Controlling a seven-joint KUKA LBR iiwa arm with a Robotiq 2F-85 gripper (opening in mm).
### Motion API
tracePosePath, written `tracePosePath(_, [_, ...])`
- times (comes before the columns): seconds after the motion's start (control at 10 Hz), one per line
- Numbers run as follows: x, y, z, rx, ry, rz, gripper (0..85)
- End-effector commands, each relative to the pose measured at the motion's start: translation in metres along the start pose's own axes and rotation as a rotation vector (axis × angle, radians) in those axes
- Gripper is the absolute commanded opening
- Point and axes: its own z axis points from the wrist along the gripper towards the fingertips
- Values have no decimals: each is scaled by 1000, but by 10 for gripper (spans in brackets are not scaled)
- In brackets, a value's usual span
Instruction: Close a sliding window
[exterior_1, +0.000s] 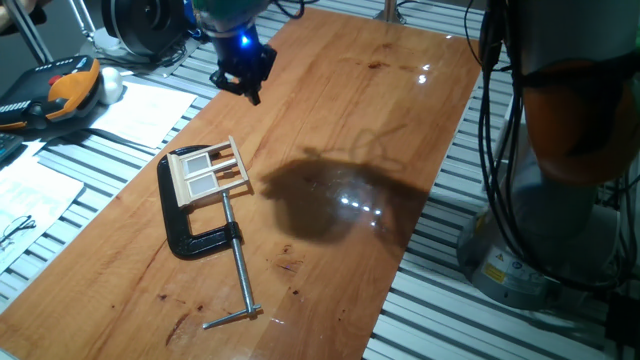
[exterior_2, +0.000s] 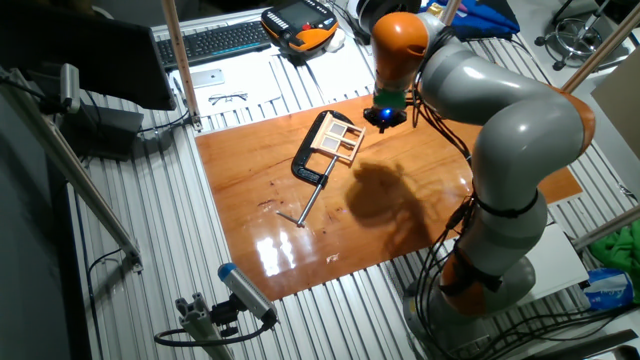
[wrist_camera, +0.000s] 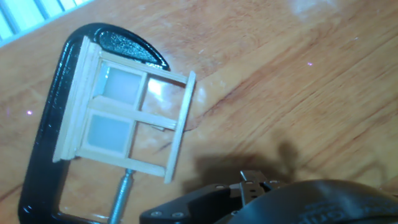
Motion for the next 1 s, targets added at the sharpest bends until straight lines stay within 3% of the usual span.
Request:
tracePosePath(0.0, [1, 5, 2, 0, 1, 9, 0])
tracePosePath(0.6, [11, 51, 29, 14, -13, 128, 0])
tracePosePath(0.9, [4, 73, 39, 21, 4, 172, 0])
